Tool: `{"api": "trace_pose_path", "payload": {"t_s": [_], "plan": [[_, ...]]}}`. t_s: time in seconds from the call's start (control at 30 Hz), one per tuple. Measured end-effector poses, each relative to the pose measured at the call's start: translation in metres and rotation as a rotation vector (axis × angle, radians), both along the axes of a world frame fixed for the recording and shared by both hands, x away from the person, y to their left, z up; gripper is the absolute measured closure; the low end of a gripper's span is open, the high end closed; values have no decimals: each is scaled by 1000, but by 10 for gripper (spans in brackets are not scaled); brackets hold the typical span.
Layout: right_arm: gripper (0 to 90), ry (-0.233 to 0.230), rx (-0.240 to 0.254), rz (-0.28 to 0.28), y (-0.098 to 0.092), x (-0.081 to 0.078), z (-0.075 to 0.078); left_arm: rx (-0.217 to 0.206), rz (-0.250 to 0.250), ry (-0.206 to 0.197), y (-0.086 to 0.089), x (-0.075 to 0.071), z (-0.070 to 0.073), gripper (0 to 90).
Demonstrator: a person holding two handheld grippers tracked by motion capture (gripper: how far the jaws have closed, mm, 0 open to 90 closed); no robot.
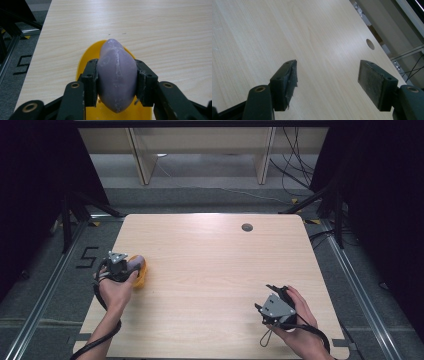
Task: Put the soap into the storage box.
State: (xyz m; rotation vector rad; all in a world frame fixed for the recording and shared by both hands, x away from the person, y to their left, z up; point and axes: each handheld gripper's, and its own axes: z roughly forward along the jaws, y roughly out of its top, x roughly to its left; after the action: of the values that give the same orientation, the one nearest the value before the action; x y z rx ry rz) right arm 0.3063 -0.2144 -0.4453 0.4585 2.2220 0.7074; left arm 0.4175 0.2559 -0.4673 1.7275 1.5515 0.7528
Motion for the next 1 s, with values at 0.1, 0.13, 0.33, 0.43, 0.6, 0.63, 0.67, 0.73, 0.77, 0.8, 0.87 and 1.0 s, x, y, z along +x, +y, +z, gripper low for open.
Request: {"api": "trace_pose_path", "payload": {"t_s": [0.1, 0.13, 0.33, 0.43, 0.6, 0.63, 0.67, 0.73, 0.77, 0.8, 0.87, 1.0], "plan": [[326, 16, -2, 5, 0, 0, 0, 2, -10, 3, 0, -1, -1, 583], [326, 17, -3, 6, 0, 0, 0, 1, -11, 13, 0, -2, 0, 583], [326, 17, -4, 5, 0, 0, 0, 14, -36, 40, -2, -6, -6, 578], [326, 14, -4, 3, 1, 0, -1, 16, -44, 45, -4, -8, -8, 570], [327, 17, 9, -15, 1, -1, -1, 17, -53, 35, -4, -9, -3, 561], [327, 11, 0, -3, 1, 0, -1, 29, -62, 43, -2, -10, -1, 555], [327, 11, -1, -3, 1, 0, -1, 13, -55, 28, -3, -9, 0, 546], [327, 13, -3, 0, 1, 0, -1, 6, -56, 16, -3, -12, 3, 529], [327, 22, 2, -6, 1, -1, -1, 0, -58, 6, -2, -13, 5, 517], [326, 15, -5, 5, 0, 0, -1, -8, -62, 0, -2, -16, 8, 504], [325, 20, -6, 9, 0, 0, -1, -9, -67, -14, 0, -21, 12, 480], [324, 25, 6, -8, 1, -1, -2, -17, -80, -61, 4, -38, 22, 461]]}}
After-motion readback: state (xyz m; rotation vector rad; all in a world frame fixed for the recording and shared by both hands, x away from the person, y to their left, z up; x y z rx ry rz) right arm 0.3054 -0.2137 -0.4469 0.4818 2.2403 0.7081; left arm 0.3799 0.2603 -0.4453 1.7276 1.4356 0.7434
